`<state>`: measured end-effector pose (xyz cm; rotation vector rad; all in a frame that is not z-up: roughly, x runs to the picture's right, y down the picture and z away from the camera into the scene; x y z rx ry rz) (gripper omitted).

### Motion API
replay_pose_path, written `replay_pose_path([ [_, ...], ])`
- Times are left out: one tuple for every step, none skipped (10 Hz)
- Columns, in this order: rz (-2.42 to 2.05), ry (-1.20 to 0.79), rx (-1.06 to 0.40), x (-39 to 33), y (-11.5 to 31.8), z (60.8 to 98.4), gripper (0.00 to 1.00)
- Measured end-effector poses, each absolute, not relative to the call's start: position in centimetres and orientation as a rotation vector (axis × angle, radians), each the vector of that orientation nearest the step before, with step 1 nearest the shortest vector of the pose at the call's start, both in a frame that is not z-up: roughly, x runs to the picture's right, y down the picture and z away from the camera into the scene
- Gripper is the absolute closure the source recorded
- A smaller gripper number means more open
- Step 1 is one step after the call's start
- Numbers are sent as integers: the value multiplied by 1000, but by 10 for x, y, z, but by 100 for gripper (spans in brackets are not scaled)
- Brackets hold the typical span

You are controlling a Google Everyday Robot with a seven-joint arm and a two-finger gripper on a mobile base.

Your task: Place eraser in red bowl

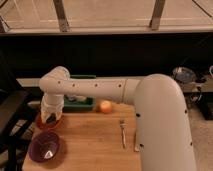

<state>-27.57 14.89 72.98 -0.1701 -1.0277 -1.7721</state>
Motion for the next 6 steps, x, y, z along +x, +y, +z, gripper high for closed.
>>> replay_pose_path([
  [-1763,-1036,-177,-276,151,732,21],
  [-1750,-1038,-182,-274,150,736,21],
  [-1734,-1040,-180,-272,148,738,21],
  [-1727,-1039,-175,-272,144,738,21],
  [-1720,-1026,-166,-270,138,739,21],
  [-1703,-1001,-152,-265,127,738,21],
])
